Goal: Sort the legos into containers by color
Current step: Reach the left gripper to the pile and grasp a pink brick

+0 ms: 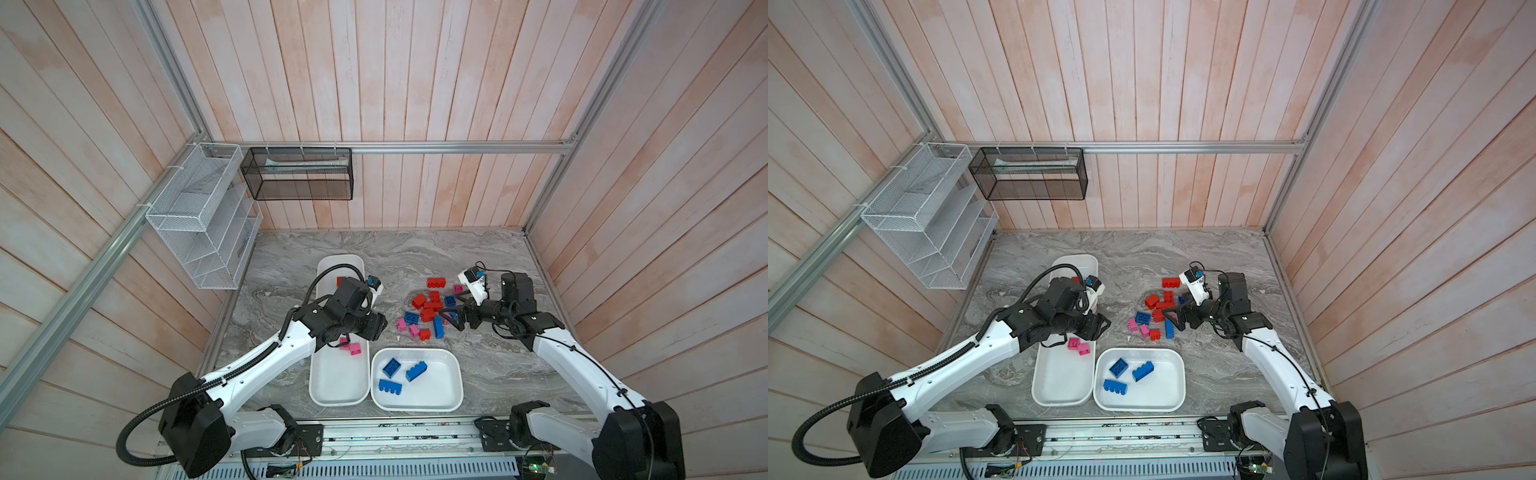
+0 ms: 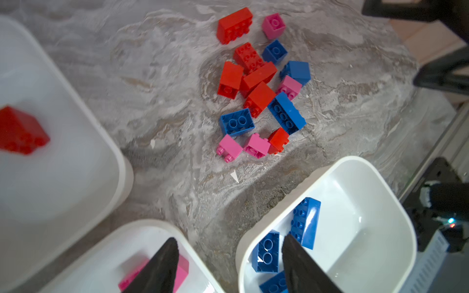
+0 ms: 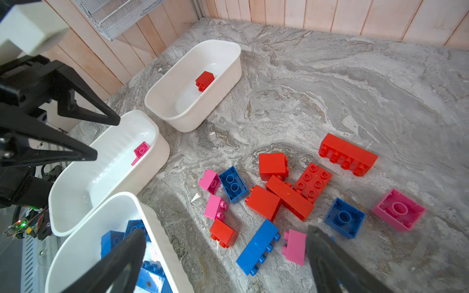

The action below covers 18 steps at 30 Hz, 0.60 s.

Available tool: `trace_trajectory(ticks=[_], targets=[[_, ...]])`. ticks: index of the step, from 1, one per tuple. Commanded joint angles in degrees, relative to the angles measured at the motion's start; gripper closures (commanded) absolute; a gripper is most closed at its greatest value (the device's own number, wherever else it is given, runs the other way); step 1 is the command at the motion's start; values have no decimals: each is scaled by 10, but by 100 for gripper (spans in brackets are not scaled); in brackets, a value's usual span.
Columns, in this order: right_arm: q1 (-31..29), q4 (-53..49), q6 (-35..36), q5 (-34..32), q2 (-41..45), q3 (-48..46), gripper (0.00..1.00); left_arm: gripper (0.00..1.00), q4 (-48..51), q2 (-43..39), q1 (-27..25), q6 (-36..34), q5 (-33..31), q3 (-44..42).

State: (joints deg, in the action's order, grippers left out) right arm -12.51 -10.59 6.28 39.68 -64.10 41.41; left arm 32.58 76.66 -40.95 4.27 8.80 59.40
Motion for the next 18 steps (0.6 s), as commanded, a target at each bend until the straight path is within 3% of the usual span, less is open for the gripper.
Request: trace_trajectory(ticks=[1,7,18], targets=[[-2,-14,9,-12,13,14,2,31,-26,40,-4,-174,51,12],[1,-16,12,-16,19,10,2,29,-52,135,4,-293,81,40],[7,-17,15,-15,31,-2,2,29,-93,280,18,-343,116,109]])
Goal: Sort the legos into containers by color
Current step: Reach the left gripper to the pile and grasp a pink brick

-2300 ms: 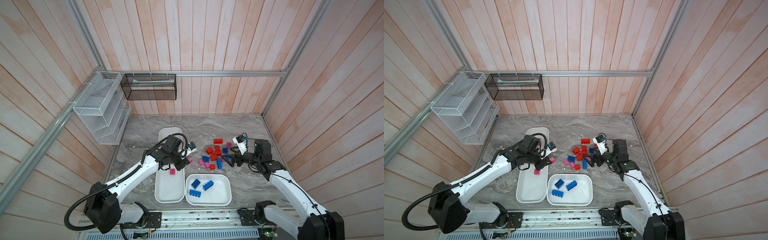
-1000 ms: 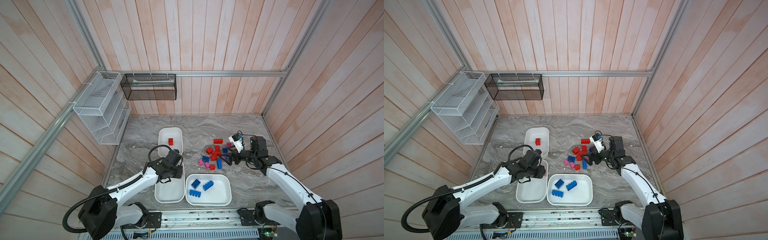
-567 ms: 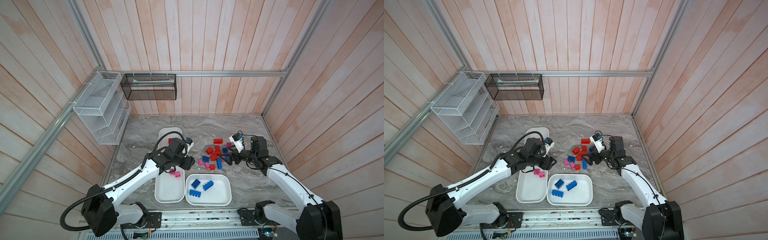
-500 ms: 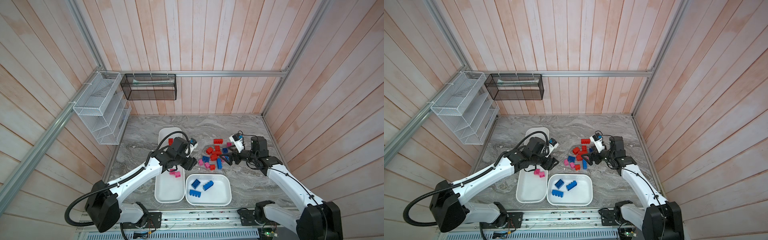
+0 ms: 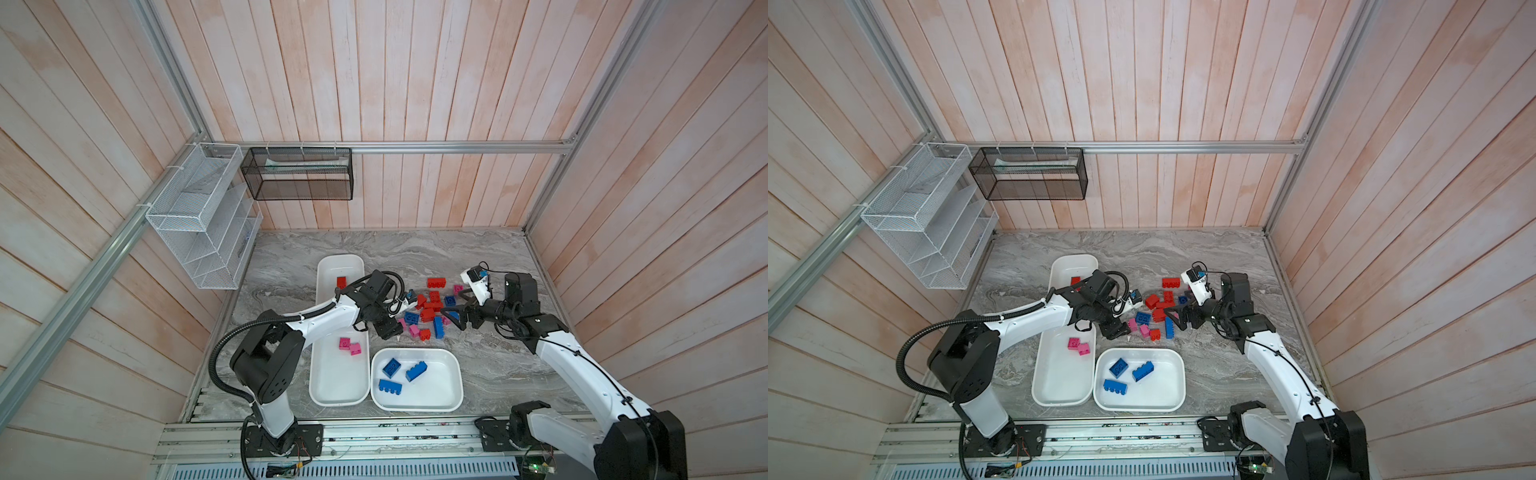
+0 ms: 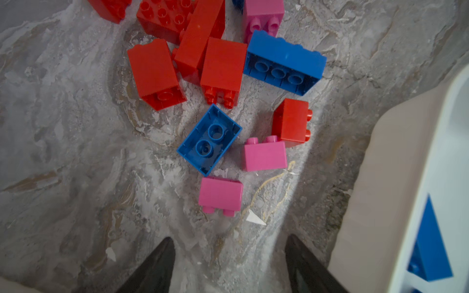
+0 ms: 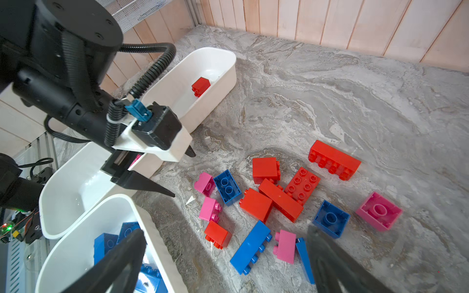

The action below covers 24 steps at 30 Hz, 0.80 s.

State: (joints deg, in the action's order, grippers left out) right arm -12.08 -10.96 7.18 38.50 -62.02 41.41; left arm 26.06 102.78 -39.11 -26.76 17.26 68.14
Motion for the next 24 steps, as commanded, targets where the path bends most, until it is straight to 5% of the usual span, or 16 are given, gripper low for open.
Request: trace_trajectory(ticks=[1,11,19,24], targets=[[3,-13,4,-3,11,-2,2,29,-29,31,1,-36,30,29],[3,-17,-1,2,20,-12,2,35,-31,106,8,-52,34,61],[4,-20,-1,0,21,-9,2,66,-32,111,10,-57,44,60],[4,-19,-2,-1,18,-7,2,69,-5,66,11,-42,44,57]])
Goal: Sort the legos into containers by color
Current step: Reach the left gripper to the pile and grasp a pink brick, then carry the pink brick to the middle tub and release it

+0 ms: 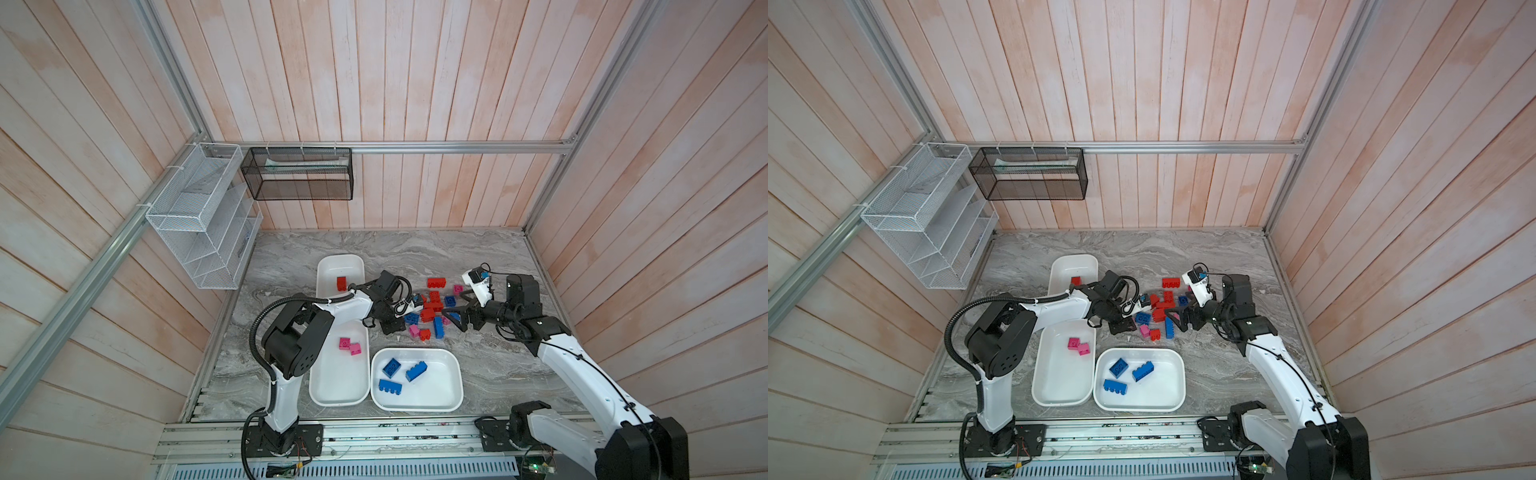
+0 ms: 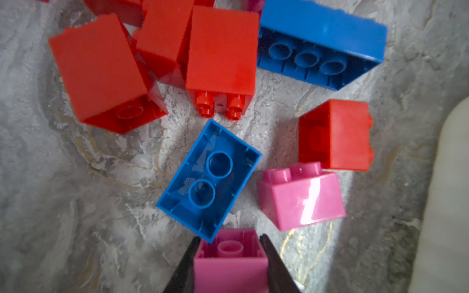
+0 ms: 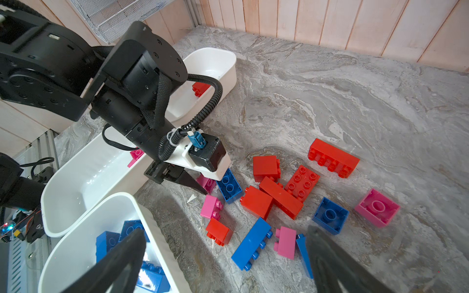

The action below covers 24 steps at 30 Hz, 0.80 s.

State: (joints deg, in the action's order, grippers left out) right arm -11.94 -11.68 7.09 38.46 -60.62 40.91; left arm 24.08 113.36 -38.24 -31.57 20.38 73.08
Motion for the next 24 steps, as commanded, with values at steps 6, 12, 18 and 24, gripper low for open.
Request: trace_trajectory(ticks=[6,12,18,24], targets=[[3,-2,-7,7,-8,4,2,68,103,-141,4,66,-8,3],[1,3,-9,12,-17,11,2,68,155,-282,8,231,-75,-58],[-4,5,-8,13,-21,12,2,68,173,-423,14,445,-173,-169],[-5,1,-5,14,-24,14,2,70,169,-475,69,557,-228,-244]])
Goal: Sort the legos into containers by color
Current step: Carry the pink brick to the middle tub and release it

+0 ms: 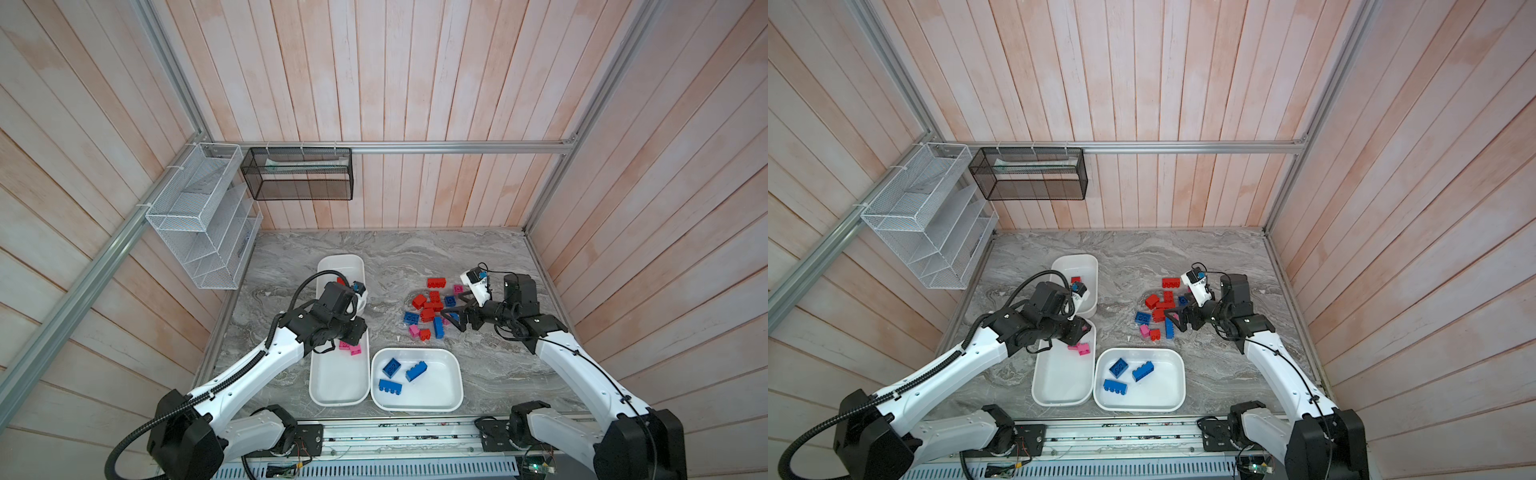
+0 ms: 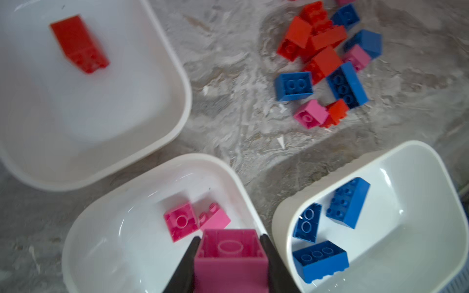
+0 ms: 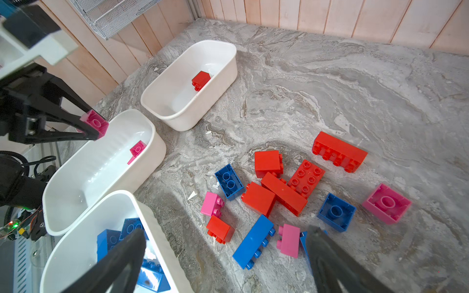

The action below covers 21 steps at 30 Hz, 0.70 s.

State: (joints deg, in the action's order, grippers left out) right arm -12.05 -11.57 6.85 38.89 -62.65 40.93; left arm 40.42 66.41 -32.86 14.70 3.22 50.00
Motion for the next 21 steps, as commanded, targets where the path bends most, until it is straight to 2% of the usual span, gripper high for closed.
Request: trace_trajectory(ticks=[1,4,13,21], targets=[[-4,0,-3,10,-2,13,2,69,8,-3,25,112,-68,-16],[-4,-4,0,8,2,11,2,69,-15,4,65,144,-59,-47],[-5,-6,2,6,4,6,2,66,-66,39,65,189,-61,-101],[-20,-7,3,10,-17,18,2,40,-39,27,65,184,-52,-84]])
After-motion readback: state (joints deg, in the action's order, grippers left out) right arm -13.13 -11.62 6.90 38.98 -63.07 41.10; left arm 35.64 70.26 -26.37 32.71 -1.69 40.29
